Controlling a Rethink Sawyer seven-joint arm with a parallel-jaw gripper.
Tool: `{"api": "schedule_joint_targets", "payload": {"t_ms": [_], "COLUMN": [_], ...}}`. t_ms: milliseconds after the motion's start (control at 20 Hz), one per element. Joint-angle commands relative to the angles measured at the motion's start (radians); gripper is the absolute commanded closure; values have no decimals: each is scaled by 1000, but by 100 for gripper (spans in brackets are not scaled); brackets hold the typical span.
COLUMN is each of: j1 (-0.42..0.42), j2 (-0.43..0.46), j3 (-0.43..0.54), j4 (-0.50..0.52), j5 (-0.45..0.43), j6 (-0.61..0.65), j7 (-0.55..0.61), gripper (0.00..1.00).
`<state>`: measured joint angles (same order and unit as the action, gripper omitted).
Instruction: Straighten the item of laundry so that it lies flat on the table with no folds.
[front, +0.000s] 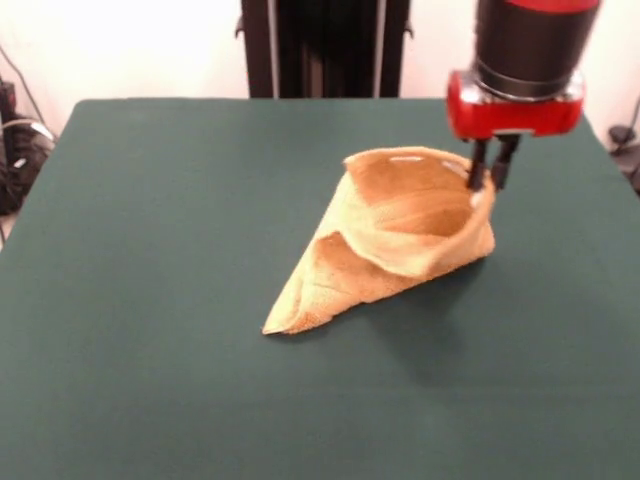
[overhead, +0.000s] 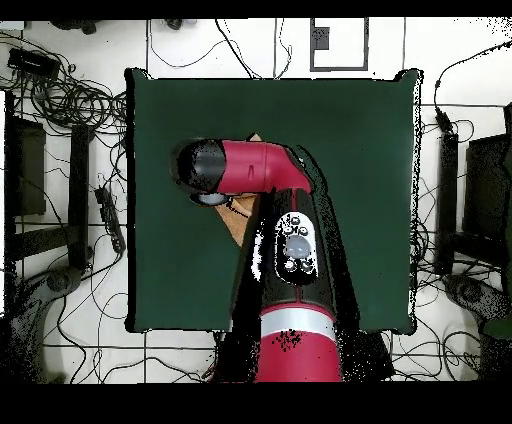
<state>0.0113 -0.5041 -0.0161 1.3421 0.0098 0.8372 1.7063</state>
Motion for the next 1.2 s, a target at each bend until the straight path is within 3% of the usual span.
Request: {"api": "schedule_joint_targets", "payload": {"t_ms": [50,400,750,1200], "j1": [73,144,236,365], "j2": [134,176,401,503], "j3": [-10,-45,-89,-168], "j4": [18,-37,-233,-375], "j5": [89,138,206,358], "j6": [-122,-120,-265,-224], "j7": [415,500,653,899], "gripper": [100,100,100,100]}}
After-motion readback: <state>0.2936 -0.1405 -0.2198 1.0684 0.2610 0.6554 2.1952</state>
